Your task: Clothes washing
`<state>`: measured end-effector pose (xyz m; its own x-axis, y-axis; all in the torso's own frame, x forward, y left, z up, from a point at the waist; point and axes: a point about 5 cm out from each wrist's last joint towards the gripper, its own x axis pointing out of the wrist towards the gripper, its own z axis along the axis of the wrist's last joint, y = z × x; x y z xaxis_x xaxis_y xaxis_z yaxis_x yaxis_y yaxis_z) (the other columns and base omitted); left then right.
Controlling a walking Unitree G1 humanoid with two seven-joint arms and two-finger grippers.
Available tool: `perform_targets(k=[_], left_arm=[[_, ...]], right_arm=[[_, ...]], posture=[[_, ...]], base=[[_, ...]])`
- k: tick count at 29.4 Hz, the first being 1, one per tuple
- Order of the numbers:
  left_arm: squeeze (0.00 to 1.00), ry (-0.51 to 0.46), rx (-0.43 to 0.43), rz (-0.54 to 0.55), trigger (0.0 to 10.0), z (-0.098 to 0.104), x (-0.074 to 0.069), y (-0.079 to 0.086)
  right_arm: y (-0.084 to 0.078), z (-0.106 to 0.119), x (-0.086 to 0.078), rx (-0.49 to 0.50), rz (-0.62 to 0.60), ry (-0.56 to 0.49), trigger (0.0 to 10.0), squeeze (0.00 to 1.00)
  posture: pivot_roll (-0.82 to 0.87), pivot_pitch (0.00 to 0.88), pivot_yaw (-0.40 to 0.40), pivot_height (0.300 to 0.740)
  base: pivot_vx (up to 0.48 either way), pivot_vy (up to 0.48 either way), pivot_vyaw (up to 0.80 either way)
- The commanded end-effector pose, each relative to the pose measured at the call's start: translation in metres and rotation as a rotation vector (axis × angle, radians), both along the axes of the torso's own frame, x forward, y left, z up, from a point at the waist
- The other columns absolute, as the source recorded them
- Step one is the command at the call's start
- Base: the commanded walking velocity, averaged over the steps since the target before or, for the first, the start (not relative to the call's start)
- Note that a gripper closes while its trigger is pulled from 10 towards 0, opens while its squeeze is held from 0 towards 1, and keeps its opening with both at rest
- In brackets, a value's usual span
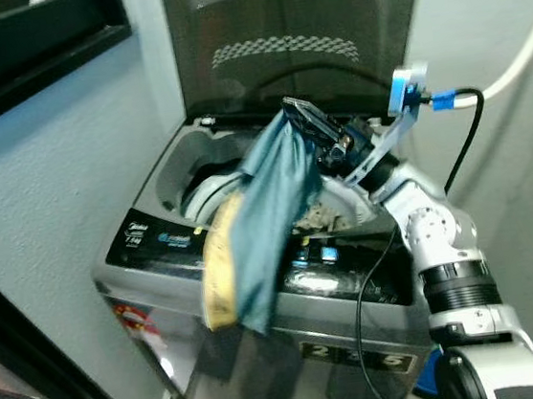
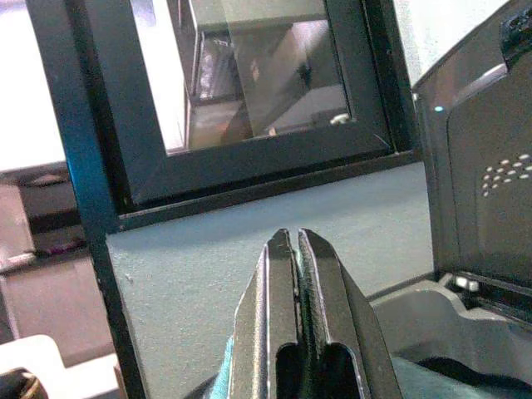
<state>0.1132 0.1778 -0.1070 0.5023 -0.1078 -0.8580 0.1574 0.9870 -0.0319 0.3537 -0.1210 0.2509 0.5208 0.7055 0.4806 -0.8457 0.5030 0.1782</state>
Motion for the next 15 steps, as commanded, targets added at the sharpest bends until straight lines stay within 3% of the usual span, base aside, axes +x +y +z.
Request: perform_targets(k=[1,10,13,14,15], left_arm=[[0.0,0.073,-0.011,-0.008,10.0,-0.006,-0.017,-0.003],[0.0,0.081,-0.007,-0.003,10.0,-0.006,-0.017,-0.002],[0.0,0.082,-0.005,-0.003,10.0,-0.006,-0.017,-0.003],[0.0,0.079,-0.005,-0.002,10.0,-0.006,-0.017,-0.003],[0.0,0.079,-0.005,-0.002,10.0,-0.006,-0.017,-0.003]], right_arm=[[0.008,0.002,0.0,-0.013,0.013,-0.015,10.0,0.0],[0.016,-0.001,0.005,-0.088,-0.033,-0.007,10.0,0.0],[0.029,0.0,0.01,-0.16,-0.108,-0.004,10.0,0.0],[0.033,0.008,0.019,-0.149,-0.209,0.012,10.0,0.0],[0.033,0.008,0.019,-0.149,-0.209,0.012,10.0,0.0]], posture=[[-0.01,0.0,-0.038,0.74],[-0.01,0.0,-0.04,0.74],[-0.01,0.0,-0.04,0.74],[-0.01,0.0,-0.043,0.74],[-0.01,0.0,-0.043,0.74]], base=[[0.0,0.0,0.0],[0.0,0.0,0.0],[0.0,0.0,0.0],[0.0,0.0,0.0],[0.0,0.0,0.0]])
